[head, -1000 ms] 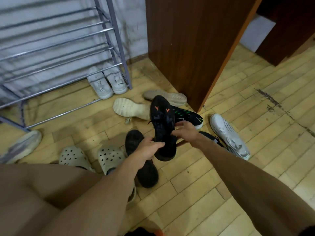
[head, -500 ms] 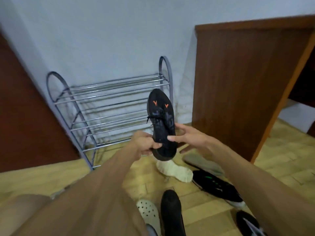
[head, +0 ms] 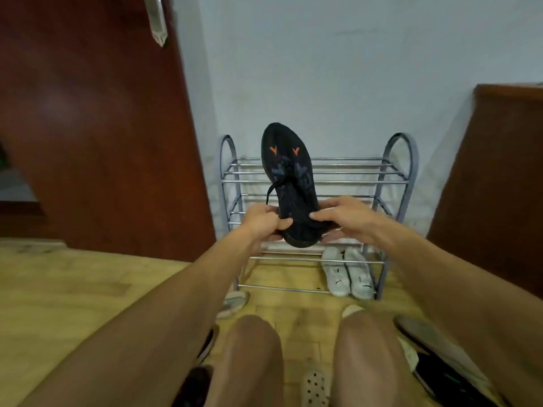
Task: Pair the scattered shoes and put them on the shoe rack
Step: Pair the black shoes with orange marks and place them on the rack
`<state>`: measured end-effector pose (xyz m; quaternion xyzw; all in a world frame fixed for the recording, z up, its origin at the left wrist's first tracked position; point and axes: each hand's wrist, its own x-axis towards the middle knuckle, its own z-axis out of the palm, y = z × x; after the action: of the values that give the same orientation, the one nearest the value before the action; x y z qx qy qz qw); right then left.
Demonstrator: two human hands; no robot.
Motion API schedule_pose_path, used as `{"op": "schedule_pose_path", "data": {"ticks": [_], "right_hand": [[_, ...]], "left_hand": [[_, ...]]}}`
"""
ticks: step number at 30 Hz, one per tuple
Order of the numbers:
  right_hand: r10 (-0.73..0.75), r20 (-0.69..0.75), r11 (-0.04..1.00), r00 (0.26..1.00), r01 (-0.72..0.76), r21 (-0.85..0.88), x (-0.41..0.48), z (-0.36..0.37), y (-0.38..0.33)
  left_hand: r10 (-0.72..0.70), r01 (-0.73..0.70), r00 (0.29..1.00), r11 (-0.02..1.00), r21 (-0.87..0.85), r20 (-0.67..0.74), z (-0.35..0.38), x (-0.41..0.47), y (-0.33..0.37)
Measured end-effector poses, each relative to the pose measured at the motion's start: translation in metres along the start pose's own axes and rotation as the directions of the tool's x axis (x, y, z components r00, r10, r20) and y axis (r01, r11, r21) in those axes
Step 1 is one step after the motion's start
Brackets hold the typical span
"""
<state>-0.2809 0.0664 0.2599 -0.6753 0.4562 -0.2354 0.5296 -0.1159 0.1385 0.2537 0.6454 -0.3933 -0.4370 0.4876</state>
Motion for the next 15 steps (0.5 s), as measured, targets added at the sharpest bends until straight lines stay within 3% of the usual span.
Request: {"op": "schedule_pose_path", "data": {"ticks": [6, 9, 15], "right_hand": [[0.143, 0.116, 0.99, 0.983, -0.144, -0.004, 0.05, 0.094, 0.001], [0.234, 0.135, 0.972, 0.963, -0.228, -0.057, 0.069, 0.142, 0.024], [0.391, 0.155, 0.918, 0.907, -0.371, -0.14, 0.084, 0.23, 0.085]], "left_hand": [[-0.089, 0.091, 0.995, 0.994, 0.057, -0.036, -0.083, 0.01, -0.054], [-0.156, 0.153, 0.988, 0.968, 0.198, 0.003, -0.129, 0.013, -0.088], [-0.308, 0.321, 0.947, 0.905, 0.28, -0.091, -0.202, 0.005, -0.173]]}}
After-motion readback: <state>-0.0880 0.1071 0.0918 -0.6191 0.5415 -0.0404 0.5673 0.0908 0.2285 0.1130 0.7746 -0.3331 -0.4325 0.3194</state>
